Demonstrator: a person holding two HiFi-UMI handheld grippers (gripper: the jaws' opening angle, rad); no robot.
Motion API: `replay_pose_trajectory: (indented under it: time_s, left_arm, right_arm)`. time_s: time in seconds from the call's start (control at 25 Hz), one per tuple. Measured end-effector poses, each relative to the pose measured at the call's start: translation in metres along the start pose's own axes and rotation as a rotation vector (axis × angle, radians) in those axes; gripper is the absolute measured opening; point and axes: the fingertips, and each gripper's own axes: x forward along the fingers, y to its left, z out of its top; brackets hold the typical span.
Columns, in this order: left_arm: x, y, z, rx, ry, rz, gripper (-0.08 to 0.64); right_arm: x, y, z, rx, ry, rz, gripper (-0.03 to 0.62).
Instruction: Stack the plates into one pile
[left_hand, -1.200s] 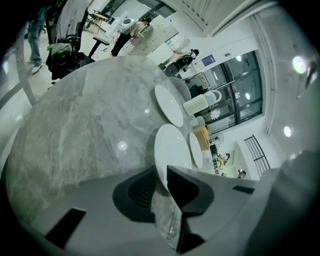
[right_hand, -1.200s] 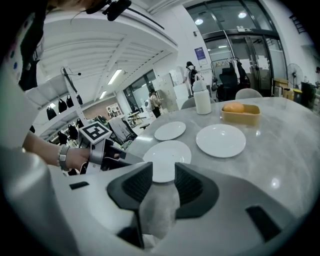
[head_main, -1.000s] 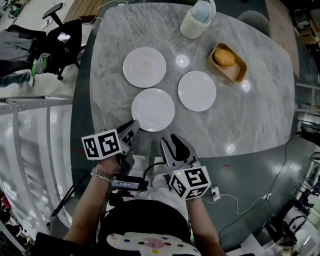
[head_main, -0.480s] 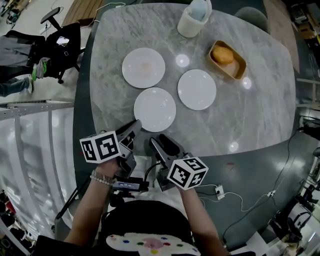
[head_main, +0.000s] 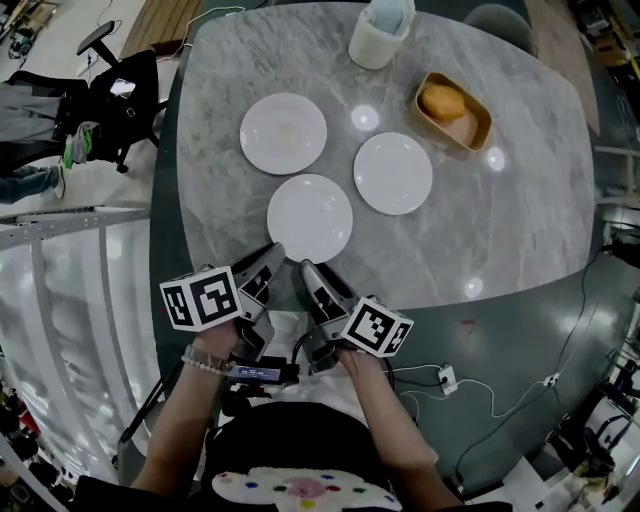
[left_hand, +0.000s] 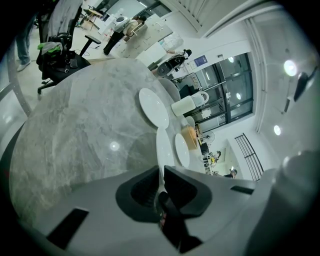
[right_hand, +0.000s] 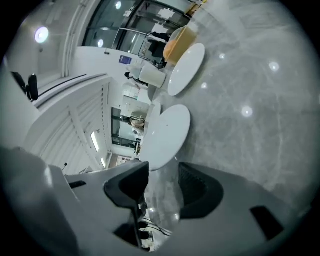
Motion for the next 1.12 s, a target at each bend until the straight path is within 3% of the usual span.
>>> replay_pose_trajectory:
  time_s: [0.32,0.56,0.84,1.12]
  left_arm:
    - [0.0,0.006,-0.002,0.004,-0.005,0.022,0.035]
    - [-0.002,0.005,-0.004,0.037,-0.026,0.031,0.037]
    - [-0.005,0.004,-0.001,0.096,-0.04,0.057,0.038]
    - [0.005,-0.012,0.005,0.082,-0.069,0.03,0.04]
  right_arm:
    - [0.003,-0.005,0.006,0.05,-0.044,-0.02,0.103]
    - [0.001,-0.007,0.006,0.044,-0.048,-0.016,0.1]
    - [-0.003,-0.003,0.011,-0.03,-0.033,-0.028,0.097]
    - [-0.012,-0.001,0.034,-0.097,-0.058,-0.048,0.097]
